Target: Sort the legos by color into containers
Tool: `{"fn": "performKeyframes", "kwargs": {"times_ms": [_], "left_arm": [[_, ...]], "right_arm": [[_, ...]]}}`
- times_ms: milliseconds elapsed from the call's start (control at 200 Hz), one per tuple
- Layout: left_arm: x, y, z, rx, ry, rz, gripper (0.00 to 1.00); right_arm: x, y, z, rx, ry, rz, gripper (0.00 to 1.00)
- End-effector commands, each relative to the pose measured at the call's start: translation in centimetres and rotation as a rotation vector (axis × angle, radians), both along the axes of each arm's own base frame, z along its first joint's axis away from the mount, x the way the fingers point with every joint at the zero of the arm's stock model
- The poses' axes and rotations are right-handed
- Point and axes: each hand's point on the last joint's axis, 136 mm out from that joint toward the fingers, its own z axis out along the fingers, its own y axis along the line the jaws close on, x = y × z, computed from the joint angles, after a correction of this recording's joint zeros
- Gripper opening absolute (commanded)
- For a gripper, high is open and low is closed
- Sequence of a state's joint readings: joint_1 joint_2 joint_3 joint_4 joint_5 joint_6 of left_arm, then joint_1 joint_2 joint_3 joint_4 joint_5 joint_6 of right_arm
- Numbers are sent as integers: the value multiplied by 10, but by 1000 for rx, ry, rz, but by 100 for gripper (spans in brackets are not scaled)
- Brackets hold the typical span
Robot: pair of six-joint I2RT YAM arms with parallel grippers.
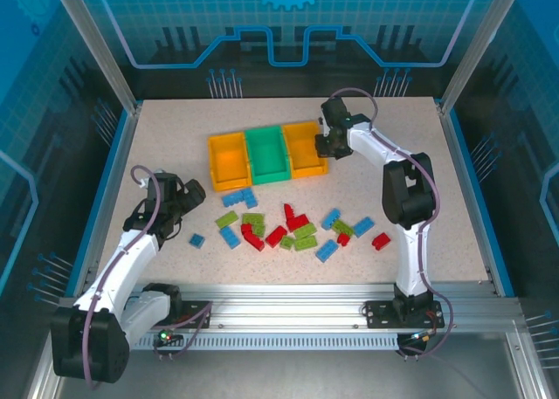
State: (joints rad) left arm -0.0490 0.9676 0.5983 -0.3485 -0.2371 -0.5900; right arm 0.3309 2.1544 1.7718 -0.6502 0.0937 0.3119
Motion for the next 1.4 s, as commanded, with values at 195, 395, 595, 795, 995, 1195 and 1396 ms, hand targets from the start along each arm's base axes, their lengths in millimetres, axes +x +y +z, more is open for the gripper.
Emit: {"fn": "performKeyframes", "kwargs": {"times_ms": [195,395,595,795,995,1195,1396], "left_arm": [[-6,-6,-11,-32,39,-7,99],[-7,-7,-12,-34,48,-11,99],[-7,-8,-15,-40,55,-14,99],[-8,-11,-15,-37,58,-25,99],[-7,-15,-19,-38,65,-39,99],[-1,-22,-24,-47,80,-64,99],[1,-24,-23,-46,78,-72,99]], "right_arm": [[-17,-74,6,-25,7,-165,13],[-36,-107,9,-47,17,-169,13],[-51,-107,20,9,1,-139,61],[-85,-82,53,5,-89,29,83],[-159,-34,54,-84,-71,445,83],[-215,-26,26,-194,69,694,81],[-236,-27,5,-204,143,765,80]]}}
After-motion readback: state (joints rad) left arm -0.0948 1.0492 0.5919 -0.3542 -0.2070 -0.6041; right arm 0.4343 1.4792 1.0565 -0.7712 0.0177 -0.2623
